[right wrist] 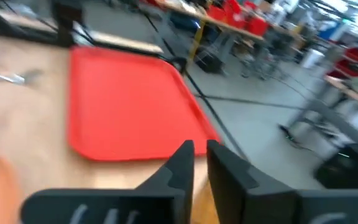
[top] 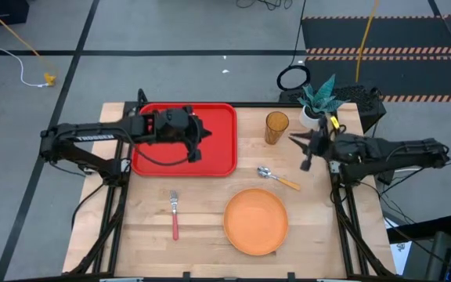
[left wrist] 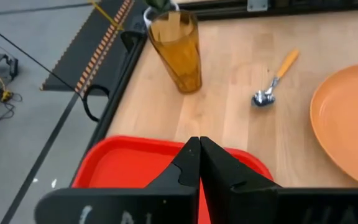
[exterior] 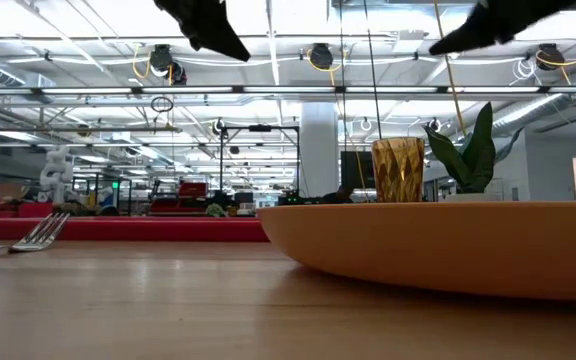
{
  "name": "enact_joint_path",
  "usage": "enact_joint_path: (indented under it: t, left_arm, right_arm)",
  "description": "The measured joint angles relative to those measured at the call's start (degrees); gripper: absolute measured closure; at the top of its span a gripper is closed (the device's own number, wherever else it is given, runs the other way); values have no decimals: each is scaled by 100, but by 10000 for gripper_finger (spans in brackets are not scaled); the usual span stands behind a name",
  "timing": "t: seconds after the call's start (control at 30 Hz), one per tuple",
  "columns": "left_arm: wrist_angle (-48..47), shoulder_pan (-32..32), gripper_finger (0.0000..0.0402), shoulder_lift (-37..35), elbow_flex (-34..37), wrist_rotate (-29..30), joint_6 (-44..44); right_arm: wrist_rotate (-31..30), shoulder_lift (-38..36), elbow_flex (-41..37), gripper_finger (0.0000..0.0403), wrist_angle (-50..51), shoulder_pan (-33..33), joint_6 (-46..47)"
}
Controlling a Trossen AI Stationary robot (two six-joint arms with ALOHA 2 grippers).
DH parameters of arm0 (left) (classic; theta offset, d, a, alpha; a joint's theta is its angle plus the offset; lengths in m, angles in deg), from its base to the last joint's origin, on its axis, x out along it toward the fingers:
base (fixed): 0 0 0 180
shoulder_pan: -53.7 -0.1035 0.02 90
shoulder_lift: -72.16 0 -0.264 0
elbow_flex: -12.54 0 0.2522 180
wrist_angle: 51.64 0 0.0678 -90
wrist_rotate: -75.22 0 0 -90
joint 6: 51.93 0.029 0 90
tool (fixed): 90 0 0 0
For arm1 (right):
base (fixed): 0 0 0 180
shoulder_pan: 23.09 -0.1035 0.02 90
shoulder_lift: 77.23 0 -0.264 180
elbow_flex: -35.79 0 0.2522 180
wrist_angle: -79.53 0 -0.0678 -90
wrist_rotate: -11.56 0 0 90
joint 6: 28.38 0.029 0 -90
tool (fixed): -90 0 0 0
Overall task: Pick and place plate/cup/fork/spoon on tray
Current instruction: Put the brown cup on the red tray
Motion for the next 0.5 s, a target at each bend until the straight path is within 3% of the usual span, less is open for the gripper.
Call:
enact_joint_path:
  t: [0.3,0.5]
  left_arm:
    - [146,14,379,-68,63,15,16]
    - [130,161,378,-61,63,15,-77]
  right_arm:
    - [-36,1845,1513,271,1123,840,-591]
    - [1049,2567,1922,237,1952,1486,-619]
